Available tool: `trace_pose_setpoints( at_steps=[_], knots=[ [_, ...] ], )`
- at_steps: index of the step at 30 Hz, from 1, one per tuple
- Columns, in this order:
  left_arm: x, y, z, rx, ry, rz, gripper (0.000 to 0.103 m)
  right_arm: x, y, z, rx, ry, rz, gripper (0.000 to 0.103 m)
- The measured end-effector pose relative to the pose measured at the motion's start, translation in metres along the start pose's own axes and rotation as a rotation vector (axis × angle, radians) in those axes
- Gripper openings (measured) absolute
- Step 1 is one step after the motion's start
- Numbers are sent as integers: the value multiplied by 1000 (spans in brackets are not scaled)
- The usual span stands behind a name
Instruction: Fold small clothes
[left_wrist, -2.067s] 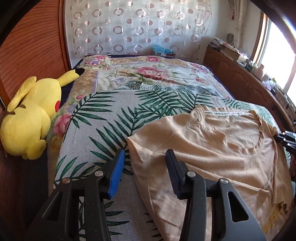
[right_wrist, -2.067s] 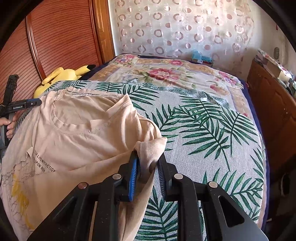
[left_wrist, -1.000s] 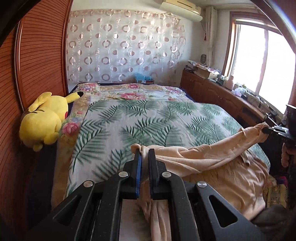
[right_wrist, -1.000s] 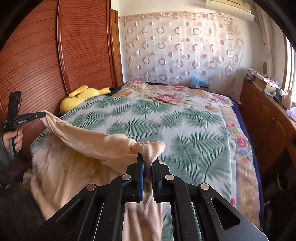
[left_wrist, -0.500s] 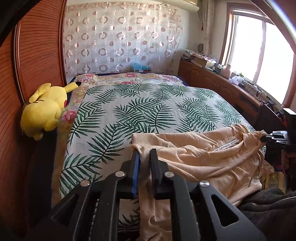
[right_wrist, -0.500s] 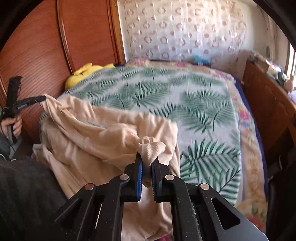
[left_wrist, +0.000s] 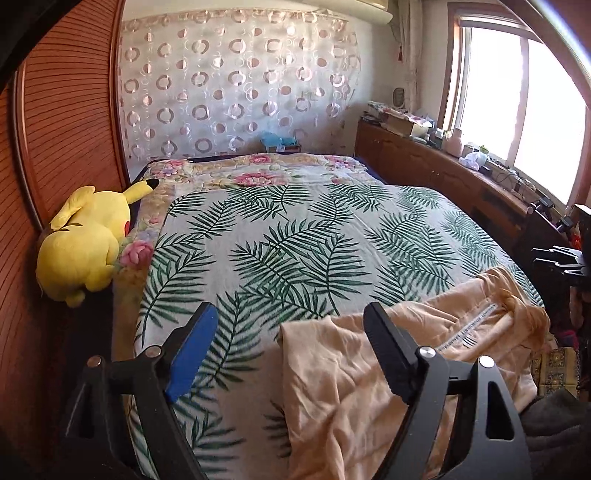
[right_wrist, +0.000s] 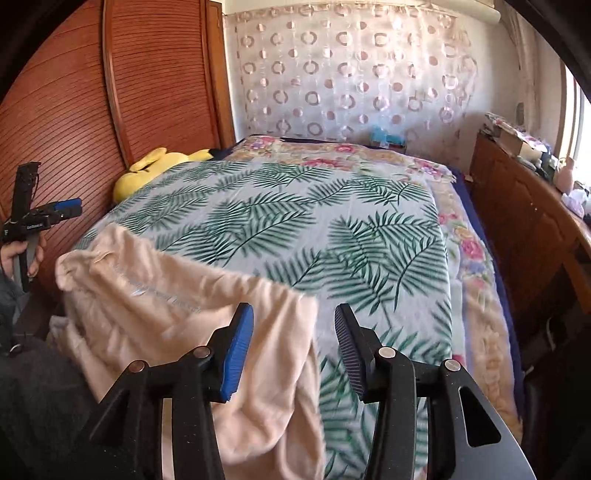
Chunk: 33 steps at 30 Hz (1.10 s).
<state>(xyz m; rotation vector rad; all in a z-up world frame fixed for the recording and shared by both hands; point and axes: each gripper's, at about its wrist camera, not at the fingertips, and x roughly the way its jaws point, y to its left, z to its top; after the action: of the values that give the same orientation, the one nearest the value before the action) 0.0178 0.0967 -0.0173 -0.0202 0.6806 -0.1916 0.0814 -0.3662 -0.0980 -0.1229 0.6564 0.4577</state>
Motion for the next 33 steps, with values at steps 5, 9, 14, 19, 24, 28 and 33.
trace_pose_setpoints(
  at_steps=[5, 9, 14, 19, 24, 28, 33],
  knots=[
    [35, 7, 9, 13, 71, -10, 82, 50, -6, 11, 12, 41, 3, 53],
    [56, 9, 5, 26, 127, -2, 82, 82, -4, 10, 22, 89, 20, 53],
    [69, 5, -12, 35, 191, -13, 82, 97, -2, 10, 9, 117, 56, 55],
    [70, 2, -23, 33, 224, -69, 75, 106, -1, 5, 9, 147, 62, 59],
    [69, -1, -22, 38, 226, -69, 69, 108, -2, 0, 17, 155, 62, 59],
    [73, -1, -24, 38, 233, -77, 62, 112, 3, -2, 7, 169, 67, 59],
    [74, -2, -25, 42, 227, -77, 61, 115, 11, -3, -35, 180, 49, 59]
  ],
)
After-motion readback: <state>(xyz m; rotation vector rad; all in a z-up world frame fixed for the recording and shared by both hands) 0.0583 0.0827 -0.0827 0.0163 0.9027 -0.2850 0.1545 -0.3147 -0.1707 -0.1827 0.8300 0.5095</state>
